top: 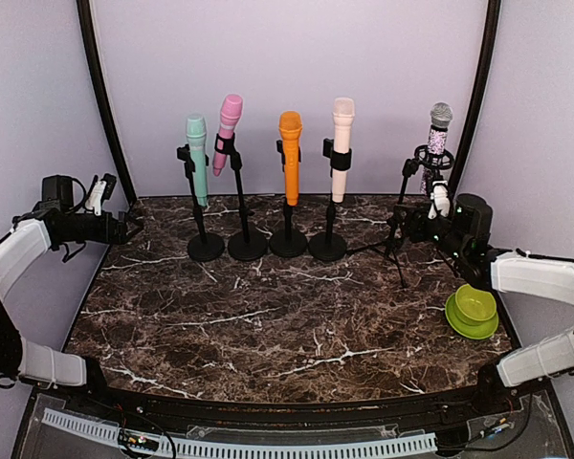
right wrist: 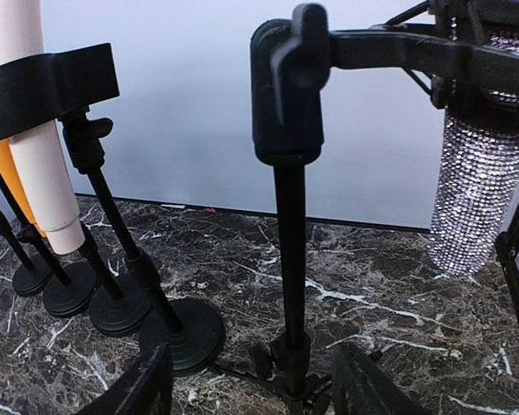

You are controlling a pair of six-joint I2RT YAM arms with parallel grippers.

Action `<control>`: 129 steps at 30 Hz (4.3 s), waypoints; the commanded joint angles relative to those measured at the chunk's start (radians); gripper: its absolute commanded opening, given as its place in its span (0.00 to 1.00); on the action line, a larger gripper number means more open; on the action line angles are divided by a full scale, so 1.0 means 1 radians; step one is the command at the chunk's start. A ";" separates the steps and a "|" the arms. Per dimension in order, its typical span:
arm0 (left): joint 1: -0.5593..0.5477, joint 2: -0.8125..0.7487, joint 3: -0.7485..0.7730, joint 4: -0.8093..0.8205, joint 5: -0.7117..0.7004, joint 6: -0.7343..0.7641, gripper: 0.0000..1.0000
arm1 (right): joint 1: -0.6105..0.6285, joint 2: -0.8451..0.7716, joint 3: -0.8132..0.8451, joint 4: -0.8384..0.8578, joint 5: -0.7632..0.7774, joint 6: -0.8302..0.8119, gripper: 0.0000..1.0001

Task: Remove the microphone from the stand
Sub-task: Move the microphone stand with the microphone to the center of the board, then hold the microphone on the microphone stand.

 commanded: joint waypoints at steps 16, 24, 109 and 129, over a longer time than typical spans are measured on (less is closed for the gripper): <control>0.001 -0.052 -0.024 -0.061 0.083 0.065 0.99 | 0.026 0.217 0.164 0.142 0.139 -0.061 0.21; 0.001 -0.062 -0.045 -0.062 0.103 0.076 0.99 | 0.092 0.174 0.121 0.153 0.188 -0.086 0.00; -0.071 -0.181 0.098 -0.361 0.468 0.250 0.99 | 0.689 -0.039 0.655 -0.672 0.373 -0.100 0.75; -0.790 0.264 0.755 -0.161 0.180 0.133 0.99 | 0.683 -0.156 0.401 -0.582 0.327 0.343 0.70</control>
